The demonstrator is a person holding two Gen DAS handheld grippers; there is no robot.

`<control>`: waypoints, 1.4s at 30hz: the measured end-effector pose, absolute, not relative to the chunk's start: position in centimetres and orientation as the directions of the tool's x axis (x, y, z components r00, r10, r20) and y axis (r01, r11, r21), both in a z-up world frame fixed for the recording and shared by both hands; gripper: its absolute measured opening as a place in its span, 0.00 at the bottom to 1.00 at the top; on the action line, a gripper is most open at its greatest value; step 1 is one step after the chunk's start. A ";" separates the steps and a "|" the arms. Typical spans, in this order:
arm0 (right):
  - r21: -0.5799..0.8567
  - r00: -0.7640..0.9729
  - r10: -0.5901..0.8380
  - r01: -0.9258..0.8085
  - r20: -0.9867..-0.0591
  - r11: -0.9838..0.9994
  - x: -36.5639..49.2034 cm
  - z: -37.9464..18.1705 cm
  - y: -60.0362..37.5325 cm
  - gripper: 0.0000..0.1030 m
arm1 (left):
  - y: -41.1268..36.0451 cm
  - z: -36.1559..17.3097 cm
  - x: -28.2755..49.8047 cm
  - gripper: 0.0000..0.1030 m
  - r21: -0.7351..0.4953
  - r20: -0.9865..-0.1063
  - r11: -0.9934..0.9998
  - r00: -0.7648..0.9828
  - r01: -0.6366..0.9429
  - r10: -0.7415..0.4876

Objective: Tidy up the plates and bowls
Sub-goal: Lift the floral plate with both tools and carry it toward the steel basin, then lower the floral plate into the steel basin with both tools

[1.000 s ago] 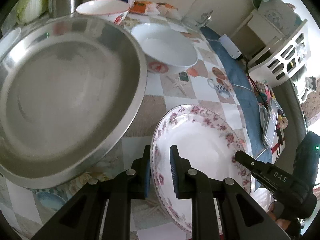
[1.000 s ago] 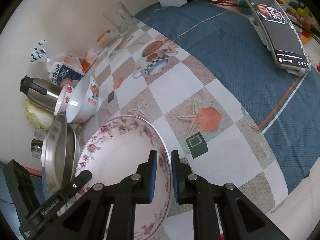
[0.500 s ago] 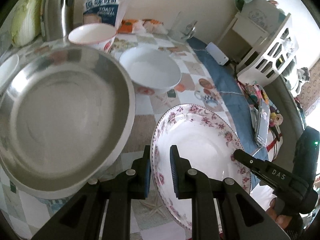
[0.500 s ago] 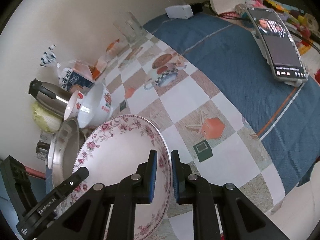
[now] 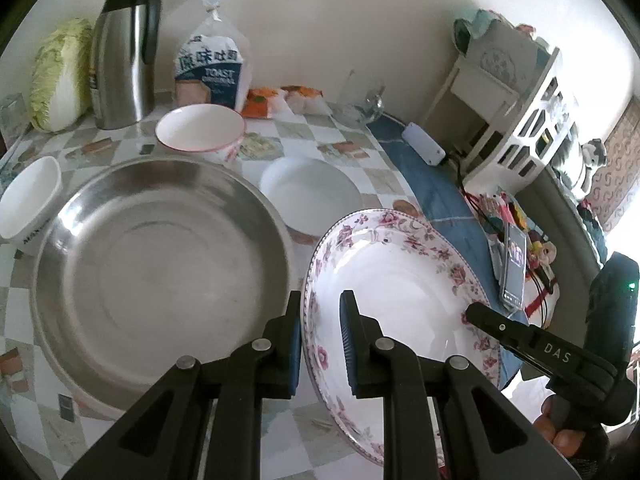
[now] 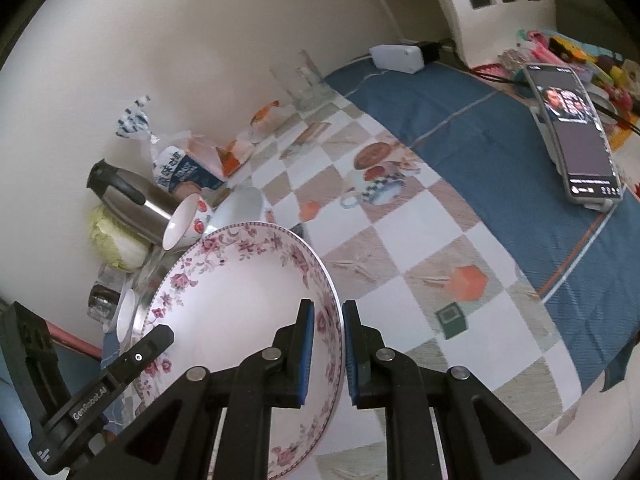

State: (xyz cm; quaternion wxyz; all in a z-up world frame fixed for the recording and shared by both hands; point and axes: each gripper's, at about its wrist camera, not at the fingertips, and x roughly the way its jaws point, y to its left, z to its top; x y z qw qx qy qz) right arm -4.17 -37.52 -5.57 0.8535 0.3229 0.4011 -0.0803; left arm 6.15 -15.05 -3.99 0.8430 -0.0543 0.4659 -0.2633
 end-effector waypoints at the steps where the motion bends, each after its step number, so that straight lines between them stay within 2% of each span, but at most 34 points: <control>1: 0.487 0.667 0.125 0.390 -0.735 0.782 -4.0 -5.4 -37.2 0.15 | -14.7 -3.9 6.2 0.18 -0.340 -0.755 0.856 0.429 0.390 -0.496; 15: 0.445 0.643 0.171 0.292 -0.747 0.847 0.4 -3.8 -31.0 0.15 | -7.2 -3.8 8.9 0.18 -0.401 -0.730 0.871 0.476 0.283 -0.490; 27: 0.415 0.598 0.222 0.205 -0.770 0.886 5.9 -3.8 -25.6 0.15 | -1.4 -4.8 11.6 0.18 -0.413 -0.734 0.900 0.535 0.138 -0.418; 35: 0.423 0.564 0.261 0.176 -0.784 0.889 9.1 -5.2 -23.3 0.15 | 0.8 -6.2 13.6 0.18 -0.441 -0.748 0.897 0.535 0.041 -0.392; 42: 0.421 0.538 0.275 0.170 -0.797 0.891 11.0 -6.4 -22.9 0.15 | 1.0 -7.6 15.2 0.18 -0.419 -0.771 0.908 0.522 0.015 -0.364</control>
